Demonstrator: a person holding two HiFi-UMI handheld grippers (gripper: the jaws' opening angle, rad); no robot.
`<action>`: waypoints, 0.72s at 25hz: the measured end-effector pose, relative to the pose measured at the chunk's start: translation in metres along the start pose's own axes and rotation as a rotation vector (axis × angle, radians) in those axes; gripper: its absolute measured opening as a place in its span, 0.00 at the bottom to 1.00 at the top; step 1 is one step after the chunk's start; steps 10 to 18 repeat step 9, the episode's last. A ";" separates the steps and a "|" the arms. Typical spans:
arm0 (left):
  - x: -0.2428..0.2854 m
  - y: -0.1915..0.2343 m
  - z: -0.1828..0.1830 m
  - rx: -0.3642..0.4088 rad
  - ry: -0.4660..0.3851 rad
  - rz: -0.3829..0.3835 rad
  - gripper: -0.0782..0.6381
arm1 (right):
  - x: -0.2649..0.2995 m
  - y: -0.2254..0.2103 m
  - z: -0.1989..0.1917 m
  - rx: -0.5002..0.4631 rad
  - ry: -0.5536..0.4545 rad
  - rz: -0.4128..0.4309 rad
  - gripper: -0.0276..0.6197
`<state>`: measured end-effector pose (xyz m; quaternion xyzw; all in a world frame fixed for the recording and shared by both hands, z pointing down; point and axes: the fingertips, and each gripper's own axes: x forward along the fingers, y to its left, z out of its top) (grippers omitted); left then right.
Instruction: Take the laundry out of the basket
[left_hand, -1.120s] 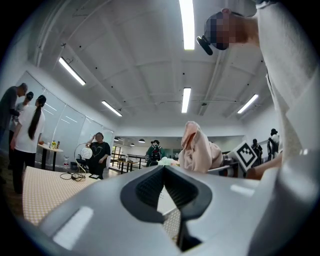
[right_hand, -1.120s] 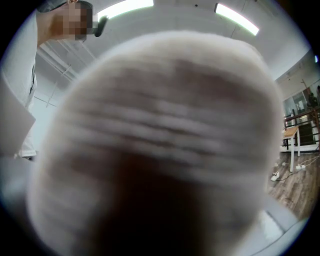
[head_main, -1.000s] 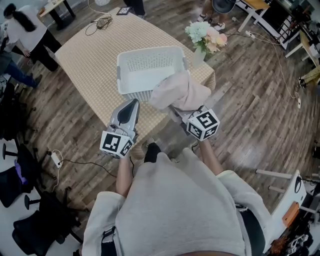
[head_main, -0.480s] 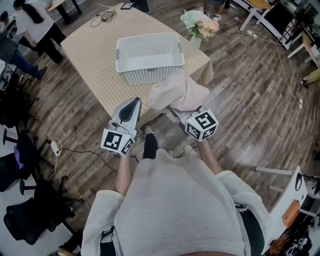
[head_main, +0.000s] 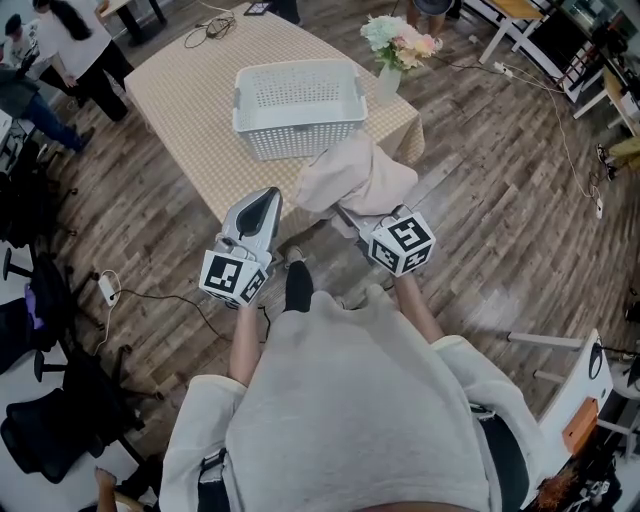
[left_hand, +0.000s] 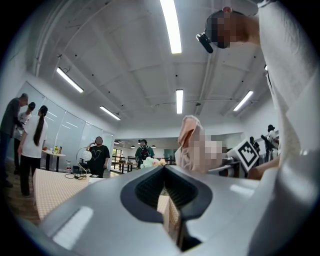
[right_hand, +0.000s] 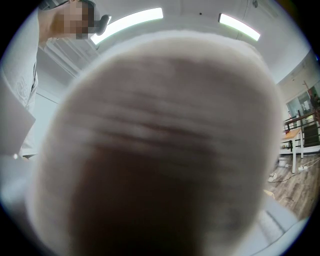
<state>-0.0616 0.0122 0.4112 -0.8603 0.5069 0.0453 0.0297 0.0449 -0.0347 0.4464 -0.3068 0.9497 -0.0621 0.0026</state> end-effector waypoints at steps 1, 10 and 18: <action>-0.002 0.000 0.000 -0.001 0.000 -0.001 0.12 | 0.000 0.002 -0.001 0.000 0.001 -0.001 0.44; 0.003 -0.002 0.000 0.002 0.002 -0.007 0.12 | 0.000 -0.002 0.001 0.000 -0.001 -0.002 0.44; 0.003 -0.002 0.000 0.002 0.002 -0.007 0.12 | 0.000 -0.002 0.001 0.000 -0.001 -0.002 0.44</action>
